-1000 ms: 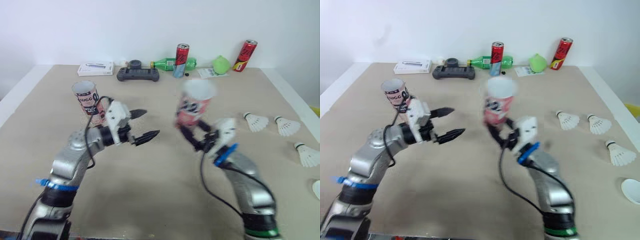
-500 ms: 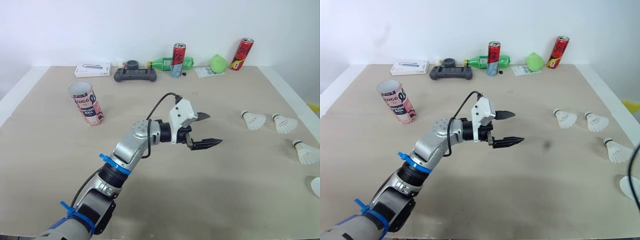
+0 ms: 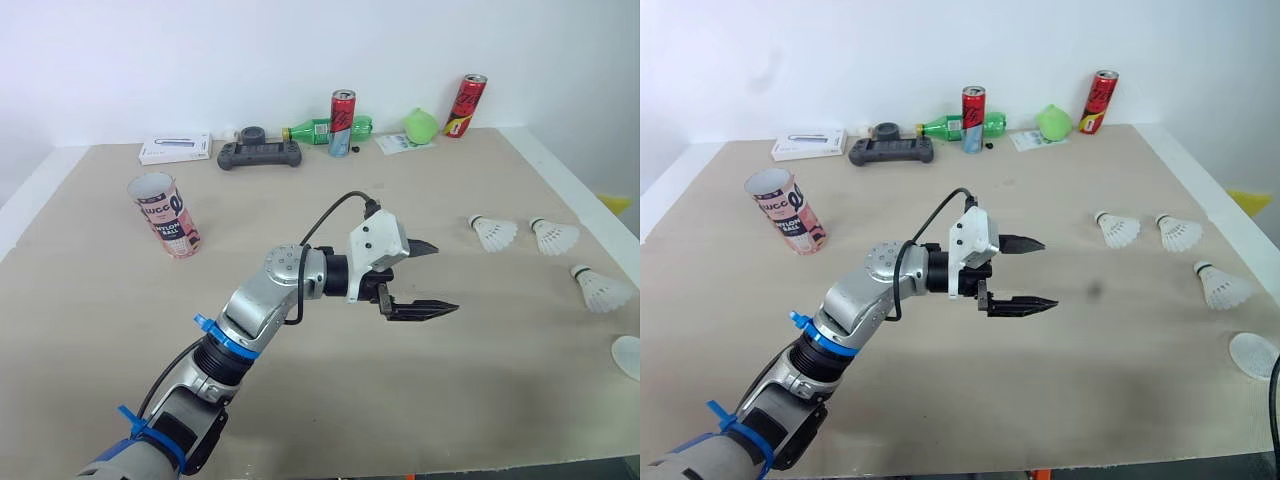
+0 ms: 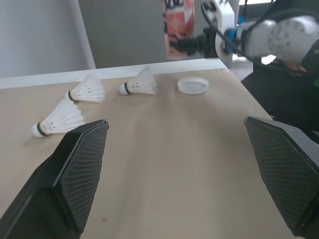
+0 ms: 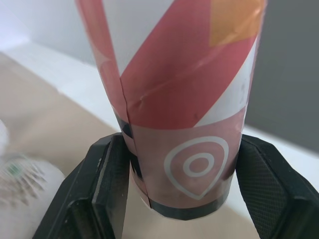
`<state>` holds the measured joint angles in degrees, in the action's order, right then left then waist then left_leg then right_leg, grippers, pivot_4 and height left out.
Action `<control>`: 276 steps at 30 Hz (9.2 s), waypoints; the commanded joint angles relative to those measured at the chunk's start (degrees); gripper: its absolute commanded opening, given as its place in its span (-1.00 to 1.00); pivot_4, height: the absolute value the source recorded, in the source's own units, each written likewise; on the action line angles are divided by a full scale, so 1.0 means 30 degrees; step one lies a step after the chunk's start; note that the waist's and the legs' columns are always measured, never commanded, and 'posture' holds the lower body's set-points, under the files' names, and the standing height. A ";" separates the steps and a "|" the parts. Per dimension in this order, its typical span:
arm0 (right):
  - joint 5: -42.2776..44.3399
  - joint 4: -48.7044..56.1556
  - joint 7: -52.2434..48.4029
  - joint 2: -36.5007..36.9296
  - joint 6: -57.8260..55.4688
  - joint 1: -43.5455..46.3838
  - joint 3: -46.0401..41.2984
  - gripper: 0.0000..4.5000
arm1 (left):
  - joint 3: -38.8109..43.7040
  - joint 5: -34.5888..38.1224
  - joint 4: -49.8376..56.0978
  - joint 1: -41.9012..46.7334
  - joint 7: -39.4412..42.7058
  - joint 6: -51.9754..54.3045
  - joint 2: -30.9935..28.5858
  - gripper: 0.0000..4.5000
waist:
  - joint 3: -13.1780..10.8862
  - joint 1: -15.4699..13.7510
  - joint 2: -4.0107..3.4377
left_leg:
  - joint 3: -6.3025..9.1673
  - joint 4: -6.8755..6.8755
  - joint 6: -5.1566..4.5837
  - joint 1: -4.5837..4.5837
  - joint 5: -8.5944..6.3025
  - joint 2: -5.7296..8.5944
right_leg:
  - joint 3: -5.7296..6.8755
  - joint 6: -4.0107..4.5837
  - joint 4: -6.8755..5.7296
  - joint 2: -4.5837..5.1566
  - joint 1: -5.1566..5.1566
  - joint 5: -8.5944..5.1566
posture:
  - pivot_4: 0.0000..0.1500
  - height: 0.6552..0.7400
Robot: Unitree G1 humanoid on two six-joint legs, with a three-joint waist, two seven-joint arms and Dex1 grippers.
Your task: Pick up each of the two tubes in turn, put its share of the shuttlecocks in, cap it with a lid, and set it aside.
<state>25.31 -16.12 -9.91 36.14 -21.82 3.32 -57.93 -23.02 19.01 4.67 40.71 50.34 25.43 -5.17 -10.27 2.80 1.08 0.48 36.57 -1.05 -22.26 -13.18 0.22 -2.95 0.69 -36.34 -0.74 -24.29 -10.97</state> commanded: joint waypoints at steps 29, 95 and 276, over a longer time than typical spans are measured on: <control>0.1402 0.0609 0.0547 -0.0156 0.3443 -0.2267 0.0583 0.98 | 0.0119 0.0299 0.1143 -0.0288 -0.0189 0.0343 0.0016 1.00 | 0.0003 -0.0019 -0.0006 | -0.0047 0.0002 -0.0022 -0.0013 -0.0012 0.0104 | -0.0250 -0.0114 0.0005 -0.0002 0.0007 -0.0006 | 1.00 0.94; 0.1212 1.4325 -0.9676 -0.2313 -0.2090 0.6521 2.1040 0.98 | 1.2472 -0.4303 -1.6669 0.0133 -1.3684 -1.1048 -0.4232 1.00 | -0.0101 -0.0494 0.0319 | 0.0216 0.0061 0.0096 -0.0189 0.0048 0.0022 | 0.0003 -0.0327 0.0060 0.0015 -0.0029 0.0120 | 1.00 0.94; -0.0597 0.6966 -0.7633 0.2162 -0.1245 0.8041 1.4111 -0.94 | 0.0342 -1.0789 -0.4522 0.0265 0.3098 -0.3040 -0.8256 0.38 | -0.0008 -0.0068 0.0088 | -0.0057 0.0240 -0.0153 -0.0325 0.0247 0.0197 | -0.0464 -0.0380 -0.0091 0.0038 -0.0209 0.0311 | 1.00 0.94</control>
<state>21.07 -0.94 -29.75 41.69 -24.87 26.50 -15.66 -20.73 -13.52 -9.39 42.32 59.11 15.68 -30.30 -10.30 2.60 1.34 0.31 37.29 -1.51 -23.23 -12.45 0.77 -4.33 -0.45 -36.61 -0.66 -24.92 -10.04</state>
